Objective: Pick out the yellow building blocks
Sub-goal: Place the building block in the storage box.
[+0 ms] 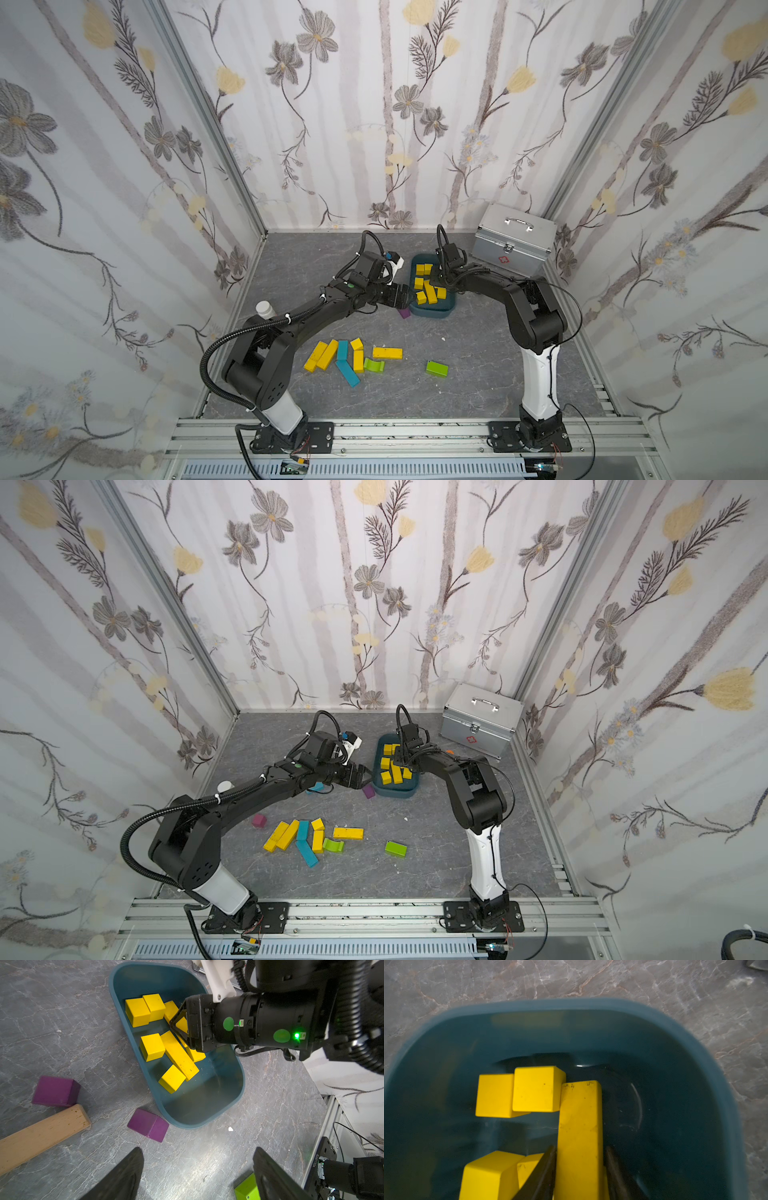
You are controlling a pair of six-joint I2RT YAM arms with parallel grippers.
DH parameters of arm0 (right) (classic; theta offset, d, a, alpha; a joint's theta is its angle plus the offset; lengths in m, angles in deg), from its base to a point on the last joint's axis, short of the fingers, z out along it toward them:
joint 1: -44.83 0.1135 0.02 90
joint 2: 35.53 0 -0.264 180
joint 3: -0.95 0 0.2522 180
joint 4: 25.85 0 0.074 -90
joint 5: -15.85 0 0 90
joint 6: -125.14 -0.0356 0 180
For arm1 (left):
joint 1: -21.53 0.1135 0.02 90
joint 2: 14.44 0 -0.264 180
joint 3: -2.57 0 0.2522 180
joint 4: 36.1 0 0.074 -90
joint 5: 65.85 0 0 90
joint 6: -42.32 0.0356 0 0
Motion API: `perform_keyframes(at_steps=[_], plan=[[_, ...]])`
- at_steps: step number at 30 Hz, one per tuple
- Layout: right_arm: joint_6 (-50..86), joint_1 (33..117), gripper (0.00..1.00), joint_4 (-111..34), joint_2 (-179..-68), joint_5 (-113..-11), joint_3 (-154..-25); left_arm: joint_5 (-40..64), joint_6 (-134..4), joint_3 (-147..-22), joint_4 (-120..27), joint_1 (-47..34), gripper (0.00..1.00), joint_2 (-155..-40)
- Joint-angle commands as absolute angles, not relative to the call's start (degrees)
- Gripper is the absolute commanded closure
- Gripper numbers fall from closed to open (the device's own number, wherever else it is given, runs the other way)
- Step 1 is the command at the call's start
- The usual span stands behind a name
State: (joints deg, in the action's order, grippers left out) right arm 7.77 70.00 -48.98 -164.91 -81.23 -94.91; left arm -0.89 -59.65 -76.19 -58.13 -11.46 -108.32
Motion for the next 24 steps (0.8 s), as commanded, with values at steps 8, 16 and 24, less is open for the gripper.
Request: perform_keyframes(at_steps=[8, 16, 24], plan=[[6.67, 70.23, 0.58, -46.1, -161.03, -78.02, -93.58, -0.09, -59.11, -76.93, -58.0, -11.46, 0.16, -108.64], [6.67, 70.23, 0.61, -45.18, -159.8, -75.69, -92.57, 0.15, -59.11, -76.93, -58.03, -11.43, 0.16, -108.31], [6.68, 70.96, 0.63, -44.34, -157.97, -76.12, -91.8, 0.58, -58.84, -76.93, -58.16, -11.5, 0.16, -108.05]])
